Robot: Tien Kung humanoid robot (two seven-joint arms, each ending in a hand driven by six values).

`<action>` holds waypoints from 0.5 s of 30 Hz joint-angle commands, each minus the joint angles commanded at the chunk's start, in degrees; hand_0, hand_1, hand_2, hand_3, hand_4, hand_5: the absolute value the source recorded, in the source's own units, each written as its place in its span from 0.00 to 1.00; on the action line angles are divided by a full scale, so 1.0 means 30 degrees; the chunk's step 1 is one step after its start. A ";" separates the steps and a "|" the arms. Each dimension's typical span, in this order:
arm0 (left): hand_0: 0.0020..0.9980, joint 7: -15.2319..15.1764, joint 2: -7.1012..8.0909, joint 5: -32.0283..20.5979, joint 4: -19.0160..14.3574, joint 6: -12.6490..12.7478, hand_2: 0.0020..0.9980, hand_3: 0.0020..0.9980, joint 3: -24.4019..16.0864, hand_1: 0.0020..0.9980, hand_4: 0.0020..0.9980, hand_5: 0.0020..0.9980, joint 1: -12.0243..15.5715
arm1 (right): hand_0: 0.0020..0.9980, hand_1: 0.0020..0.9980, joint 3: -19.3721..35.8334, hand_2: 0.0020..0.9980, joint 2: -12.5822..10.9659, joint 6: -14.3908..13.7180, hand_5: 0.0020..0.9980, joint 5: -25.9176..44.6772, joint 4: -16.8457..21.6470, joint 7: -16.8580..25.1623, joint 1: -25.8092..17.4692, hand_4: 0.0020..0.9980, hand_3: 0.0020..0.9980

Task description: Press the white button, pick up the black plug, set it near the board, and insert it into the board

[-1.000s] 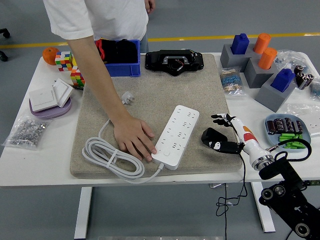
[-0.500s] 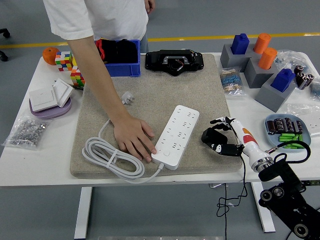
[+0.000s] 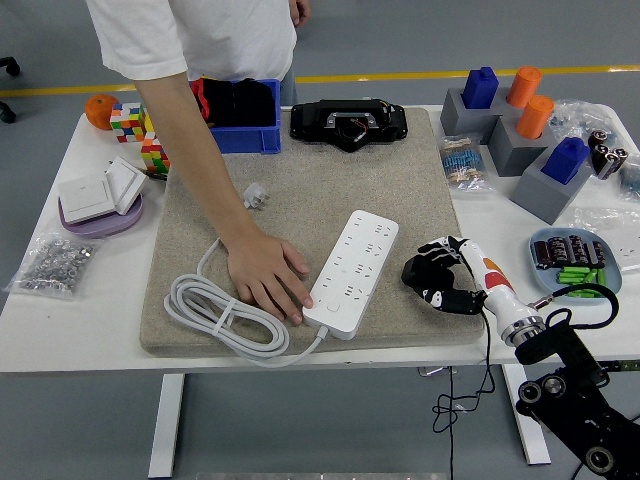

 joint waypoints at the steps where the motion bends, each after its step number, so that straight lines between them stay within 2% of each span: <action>1: 0.71 -0.0005 0.0003 -0.0015 0.0000 -0.0002 0.59 0.68 0.0020 0.67 0.65 0.28 0.0000 | 0.52 0.47 -0.0016 0.48 0.0005 -0.0073 0.00 0.0032 -0.0024 0.0092 -0.0001 0.81 0.58; 2: 0.71 -0.0005 0.0005 -0.0013 0.0000 -0.0003 0.59 0.68 0.0022 0.67 0.65 0.28 0.0001 | 0.52 0.47 -0.0032 0.48 0.0008 -0.0134 0.00 0.0058 -0.0043 0.0168 -0.0003 0.81 0.58; 3: 0.71 -0.0002 0.0006 0.0003 0.0000 -0.0005 0.59 0.68 0.0014 0.66 0.65 0.28 0.0004 | 0.43 0.38 -0.0056 0.38 0.0012 -0.0219 0.00 0.0090 -0.0068 0.0274 -0.0007 0.83 0.51; 8: 0.71 -0.0001 -0.0009 0.0001 0.0000 -0.0012 0.59 0.68 0.0037 0.66 0.65 0.28 0.0053 | 0.43 0.38 -0.0142 0.38 -0.0012 -0.0596 0.00 0.0332 0.0084 0.0825 -0.0077 0.83 0.51; 9: 0.71 0.0004 -0.0015 0.0010 0.0000 -0.0012 0.59 0.68 0.0027 0.67 0.65 0.28 0.0076 | 0.38 0.31 -0.0109 0.29 -0.0013 -0.0670 0.00 0.0377 0.0242 0.0909 -0.0096 0.81 0.44; 14: 0.71 -0.0002 -0.0008 -0.0002 0.0000 -0.0010 0.59 0.68 0.0028 0.67 0.65 0.28 0.0076 | 0.38 0.31 0.0035 0.29 -0.0010 -0.0817 0.00 0.0491 0.0974 0.1033 -0.0021 0.81 0.44; 15: 0.71 -0.0003 -0.0006 -0.0007 0.0000 -0.0012 0.59 0.68 0.0036 0.66 0.65 0.28 0.0077 | 0.37 0.30 0.0045 0.29 -0.0008 -0.0826 0.00 0.0503 0.1046 0.1037 -0.0013 0.78 0.44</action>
